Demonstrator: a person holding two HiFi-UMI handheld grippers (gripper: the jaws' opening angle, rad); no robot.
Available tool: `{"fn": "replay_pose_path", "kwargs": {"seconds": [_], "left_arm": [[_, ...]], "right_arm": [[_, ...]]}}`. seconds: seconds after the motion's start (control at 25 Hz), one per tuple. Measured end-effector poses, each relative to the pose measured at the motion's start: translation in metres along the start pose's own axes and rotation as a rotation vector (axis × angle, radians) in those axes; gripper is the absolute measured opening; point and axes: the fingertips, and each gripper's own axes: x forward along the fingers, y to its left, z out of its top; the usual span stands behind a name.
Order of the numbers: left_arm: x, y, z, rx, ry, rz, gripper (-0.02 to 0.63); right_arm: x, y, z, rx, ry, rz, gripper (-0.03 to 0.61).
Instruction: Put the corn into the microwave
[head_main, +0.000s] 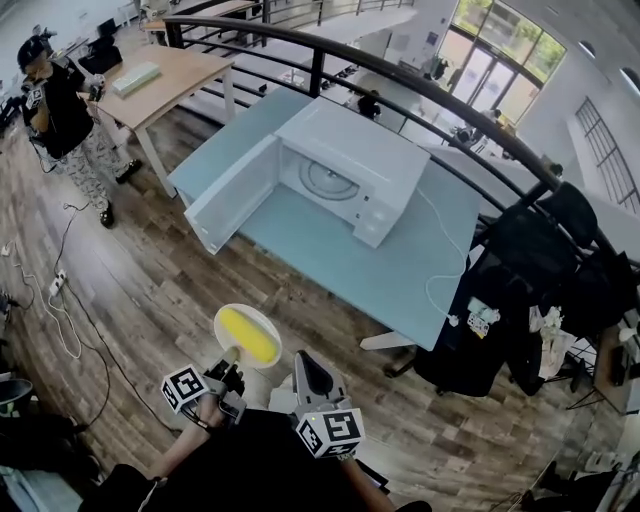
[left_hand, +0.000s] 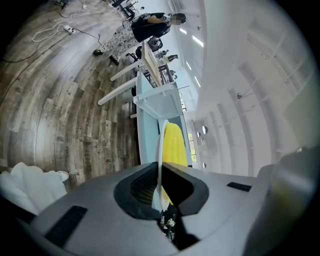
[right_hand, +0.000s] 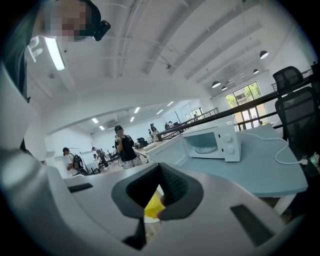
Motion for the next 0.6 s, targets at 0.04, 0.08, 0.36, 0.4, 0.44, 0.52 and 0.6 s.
{"fn": "replay_pose_path", "kwargs": {"seconds": [0.04,0.08,0.36,0.4,0.44,0.52,0.6], "left_arm": [[0.004,-0.001,-0.001,0.001,-0.002,0.001,0.018],[0.008,-0.003,-0.002,0.002,-0.003,0.002,0.018],[0.019,-0.011,0.003,0.007,-0.023,0.011,0.018],[0.021,-0.011,0.004,0.003,-0.028,0.015,0.018],[0.023,-0.013,0.005,-0.001,-0.032,0.02,0.018],[0.029,-0.016,0.006,-0.003,-0.038,0.023,0.019],[0.036,-0.017,0.007,0.005,-0.038,0.01,0.018]], "right_arm": [[0.002,-0.004,0.001,0.001,0.002,0.003,0.009],[0.004,-0.008,0.002,0.003,0.005,0.007,0.009],[0.013,-0.017,0.009,0.011,0.002,0.027,0.009],[0.014,-0.019,0.009,0.016,0.001,0.027,0.009],[0.015,-0.023,0.009,0.019,0.0,0.026,0.009],[0.016,-0.031,0.01,0.021,-0.005,0.019,0.009],[0.016,-0.037,0.012,0.023,-0.01,0.011,0.009]]}}
